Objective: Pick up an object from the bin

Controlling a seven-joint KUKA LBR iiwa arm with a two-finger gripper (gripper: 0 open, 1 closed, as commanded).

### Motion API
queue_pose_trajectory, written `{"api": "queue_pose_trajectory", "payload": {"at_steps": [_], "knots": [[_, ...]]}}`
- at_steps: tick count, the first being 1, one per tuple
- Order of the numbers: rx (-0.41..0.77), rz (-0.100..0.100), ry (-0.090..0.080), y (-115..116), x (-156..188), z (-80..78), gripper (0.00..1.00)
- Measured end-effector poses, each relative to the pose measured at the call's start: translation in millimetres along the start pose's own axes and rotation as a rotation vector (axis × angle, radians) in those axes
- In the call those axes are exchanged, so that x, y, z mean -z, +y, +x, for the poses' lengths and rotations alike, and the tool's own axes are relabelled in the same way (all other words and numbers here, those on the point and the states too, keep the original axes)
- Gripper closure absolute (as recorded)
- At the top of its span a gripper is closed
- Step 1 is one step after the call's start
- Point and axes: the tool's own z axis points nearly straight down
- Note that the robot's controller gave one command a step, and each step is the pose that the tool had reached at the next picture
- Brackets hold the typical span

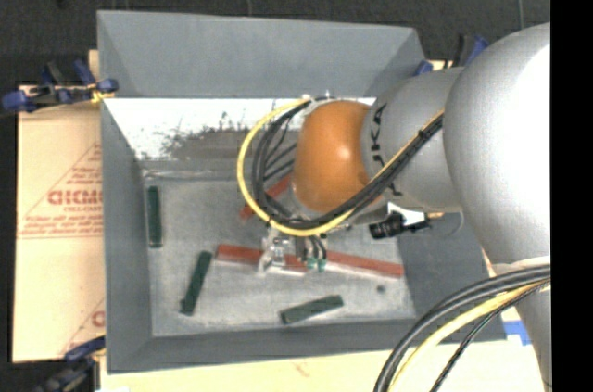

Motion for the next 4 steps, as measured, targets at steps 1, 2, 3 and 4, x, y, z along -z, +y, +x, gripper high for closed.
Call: {"api": "queue_pose_trajectory", "payload": {"at_steps": [1,2,3,4], "knots": [[-0.001,0.000,0.000,0.0,0.0,-0.1,1.00],[-0.001,0.000,-0.001,-0.3,3.0,0.8,1.00],[-0.001,0.001,-0.002,-1.4,21.1,2.2,1.00],[-0.001,0.000,-0.009,-1.2,41.2,0.5,1.00]]}}
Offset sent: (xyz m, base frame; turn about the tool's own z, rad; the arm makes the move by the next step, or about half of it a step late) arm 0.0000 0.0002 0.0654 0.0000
